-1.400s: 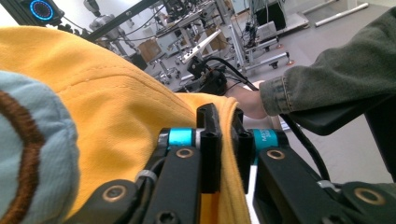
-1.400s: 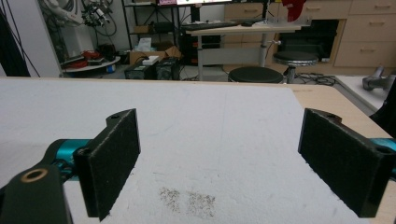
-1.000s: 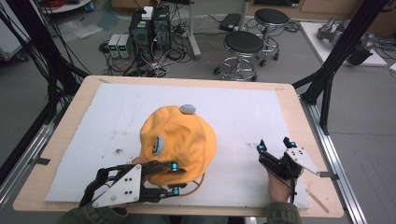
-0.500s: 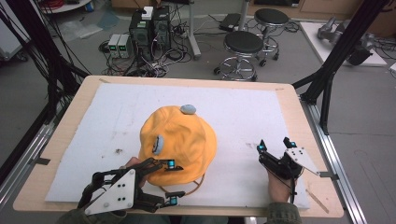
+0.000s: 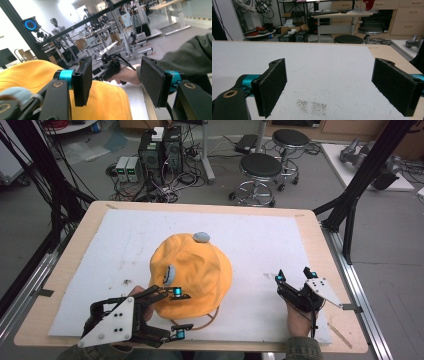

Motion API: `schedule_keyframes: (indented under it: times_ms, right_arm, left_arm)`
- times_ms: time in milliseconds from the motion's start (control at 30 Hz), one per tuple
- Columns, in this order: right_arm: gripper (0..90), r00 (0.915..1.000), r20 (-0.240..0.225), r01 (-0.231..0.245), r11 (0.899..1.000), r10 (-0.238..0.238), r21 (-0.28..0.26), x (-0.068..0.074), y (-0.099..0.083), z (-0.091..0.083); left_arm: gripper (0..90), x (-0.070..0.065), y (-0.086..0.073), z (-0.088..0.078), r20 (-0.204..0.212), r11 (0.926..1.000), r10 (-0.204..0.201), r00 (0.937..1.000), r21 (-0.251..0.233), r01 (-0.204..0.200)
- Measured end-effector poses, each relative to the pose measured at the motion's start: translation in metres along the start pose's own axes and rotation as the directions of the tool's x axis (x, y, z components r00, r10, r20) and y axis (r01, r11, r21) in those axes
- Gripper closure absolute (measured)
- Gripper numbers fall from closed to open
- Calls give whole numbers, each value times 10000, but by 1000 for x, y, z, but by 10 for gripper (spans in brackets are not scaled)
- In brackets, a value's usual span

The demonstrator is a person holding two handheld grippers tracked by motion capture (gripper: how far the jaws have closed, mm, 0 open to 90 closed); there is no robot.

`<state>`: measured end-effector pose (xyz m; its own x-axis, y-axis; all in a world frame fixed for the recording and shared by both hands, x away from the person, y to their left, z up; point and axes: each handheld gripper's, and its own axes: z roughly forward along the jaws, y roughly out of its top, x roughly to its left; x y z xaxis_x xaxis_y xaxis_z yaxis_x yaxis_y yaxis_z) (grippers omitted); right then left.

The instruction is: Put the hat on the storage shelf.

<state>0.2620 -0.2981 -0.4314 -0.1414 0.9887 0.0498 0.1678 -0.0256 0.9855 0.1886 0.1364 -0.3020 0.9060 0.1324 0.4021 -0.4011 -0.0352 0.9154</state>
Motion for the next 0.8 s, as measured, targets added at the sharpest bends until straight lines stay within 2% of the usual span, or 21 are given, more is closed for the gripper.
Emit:
schedule_keyframes:
  times_ms: [167,300,400,533,800]
  right_arm:
    - [117,10000,0,-10,10000,10,-1,0,0,0]
    - [116,10000,-5,-20,10000,20,-16,0,0,0]
    - [116,10000,-6,-24,10000,24,-5,0,0,0]
    - [116,10000,-23,-41,10000,41,29,0,0,0]
    - [116,10000,-2,-72,10000,72,7,0,0,0]
  left_arm:
    - [422,8,5,-8,-424,9977,-568,9975,-389,551]
    - [421,15,8,-16,-842,9976,-585,9947,-417,551]
    - [421,20,12,-23,-1238,9988,-353,9917,-371,309]
    - [420,29,18,-34,-1773,9991,-242,9839,-379,177]
    - [420,39,23,-51,-2514,9978,-514,9665,-537,391]
